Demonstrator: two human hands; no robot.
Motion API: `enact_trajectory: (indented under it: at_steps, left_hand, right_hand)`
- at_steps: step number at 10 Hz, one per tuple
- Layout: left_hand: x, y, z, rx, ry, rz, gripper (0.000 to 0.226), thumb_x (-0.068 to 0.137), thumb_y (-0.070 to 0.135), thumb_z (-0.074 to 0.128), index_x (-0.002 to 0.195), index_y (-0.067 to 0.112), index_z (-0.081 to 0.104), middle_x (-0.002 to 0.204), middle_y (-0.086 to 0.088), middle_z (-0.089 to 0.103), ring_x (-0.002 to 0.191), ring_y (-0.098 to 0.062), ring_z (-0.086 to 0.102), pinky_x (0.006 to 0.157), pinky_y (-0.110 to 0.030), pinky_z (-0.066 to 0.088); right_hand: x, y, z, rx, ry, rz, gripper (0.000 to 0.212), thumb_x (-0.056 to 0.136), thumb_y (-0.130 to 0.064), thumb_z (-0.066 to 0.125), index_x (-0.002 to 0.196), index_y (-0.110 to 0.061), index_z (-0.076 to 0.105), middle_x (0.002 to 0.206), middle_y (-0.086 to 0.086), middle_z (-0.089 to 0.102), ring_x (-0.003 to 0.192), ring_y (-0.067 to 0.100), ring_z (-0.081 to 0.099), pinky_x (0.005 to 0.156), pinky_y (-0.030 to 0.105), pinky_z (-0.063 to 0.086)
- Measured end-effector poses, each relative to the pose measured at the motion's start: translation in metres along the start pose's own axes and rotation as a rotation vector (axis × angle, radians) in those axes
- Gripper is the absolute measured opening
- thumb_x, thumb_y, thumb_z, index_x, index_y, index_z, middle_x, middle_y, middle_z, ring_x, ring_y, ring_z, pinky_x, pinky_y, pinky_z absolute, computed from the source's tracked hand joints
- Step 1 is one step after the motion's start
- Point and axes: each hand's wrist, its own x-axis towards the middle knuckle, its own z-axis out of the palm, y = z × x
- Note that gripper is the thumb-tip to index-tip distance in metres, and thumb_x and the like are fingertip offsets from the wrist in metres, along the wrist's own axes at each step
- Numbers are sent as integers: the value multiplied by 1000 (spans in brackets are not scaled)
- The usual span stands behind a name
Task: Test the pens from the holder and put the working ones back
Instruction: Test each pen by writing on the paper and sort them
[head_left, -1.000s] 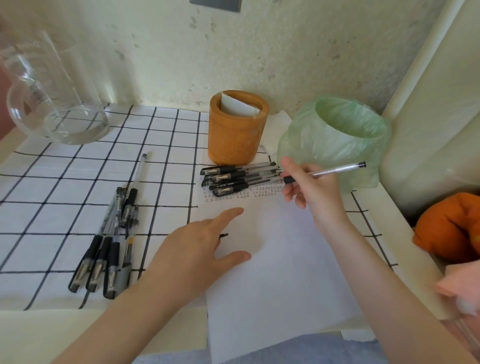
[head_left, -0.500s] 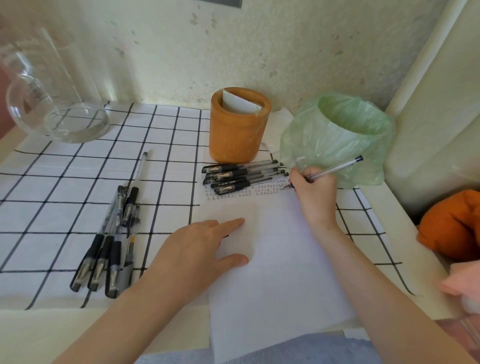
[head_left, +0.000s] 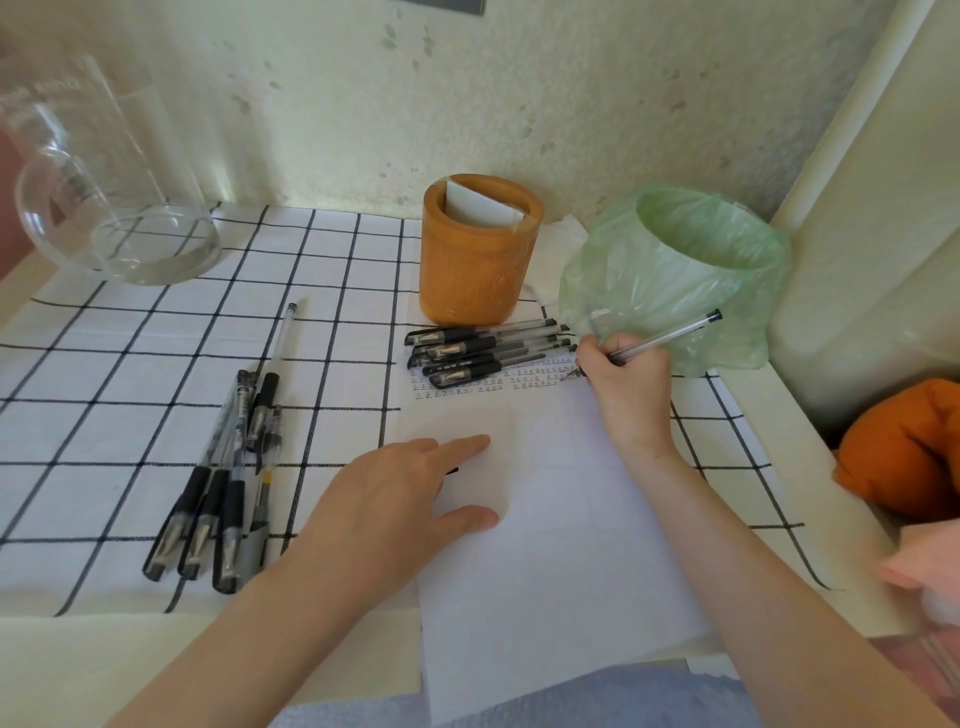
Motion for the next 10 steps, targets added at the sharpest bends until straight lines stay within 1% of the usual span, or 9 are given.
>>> enact_trajectory:
  at_steps: [2, 4, 5, 6, 7, 8, 9, 10]
  left_hand:
    - [0, 0, 0, -11, 5, 3, 62, 82, 61, 48, 139, 49, 26, 71, 16, 35, 76, -7, 41, 67, -19, 32]
    - [0, 0, 0, -17, 13, 12, 62, 83, 60, 49, 139, 48, 26, 71, 18, 35, 78, -6, 42, 68, -19, 32]
    - [0, 0, 0, -21, 14, 14, 62, 83, 60, 48, 139, 48, 26, 71, 18, 35, 79, -6, 42, 69, -19, 34]
    - [0, 0, 0, -27, 14, 14, 62, 83, 60, 49, 139, 48, 27, 71, 18, 34, 78, -6, 41, 69, -19, 33]
    - [0, -1, 1, -27, 15, 13, 62, 83, 60, 49, 139, 48, 27, 70, 18, 33, 77, -7, 41, 69, -19, 33]
    - [0, -1, 0, -20, 18, 15, 61, 83, 59, 49, 139, 48, 27, 70, 18, 33, 76, -8, 39, 68, -19, 33]
    - [0, -1, 0, -27, 16, 18, 61, 83, 59, 49, 139, 48, 27, 70, 19, 32, 77, -7, 39, 69, -19, 33]
    - [0, -2, 1, -28, 12, 16, 61, 83, 59, 49, 139, 48, 27, 71, 19, 32, 78, -7, 39, 70, -19, 33]
  right_hand:
    - [0, 1, 1, -18, 4, -40, 39, 84, -3, 59, 52, -12, 37, 49, -3, 30, 48, 6, 24, 47, 19, 24]
    - [0, 1, 1, -7, 10, -30, 40, 83, -2, 59, 51, -12, 37, 44, -12, 29, 48, 5, 24, 47, 20, 24]
    - [0, 2, 0, 2, 5, -32, 33, 83, -3, 59, 54, 0, 42, 52, 2, 32, 53, 11, 28, 50, 25, 25]
    - [-1, 1, 0, -6, 0, -32, 31, 83, -3, 59, 56, 2, 43, 53, 4, 32, 54, 11, 27, 50, 24, 25]
    - [-1, -1, 0, -6, -8, -19, 33, 81, 0, 58, 54, -2, 40, 48, -4, 31, 50, 7, 25, 47, 19, 24]
    - [-2, -2, 0, -10, -9, -1, 33, 80, 0, 58, 53, -8, 40, 48, -5, 31, 50, 7, 24, 46, 18, 24]
    - [-3, -3, 0, -15, -8, 4, 31, 79, -1, 58, 54, -6, 40, 51, 1, 30, 50, 7, 24, 44, 19, 23]
    - [-2, -2, -1, -1, -1, 3, 28, 80, -1, 58, 58, 8, 43, 55, 8, 33, 55, 12, 27, 47, 22, 23]
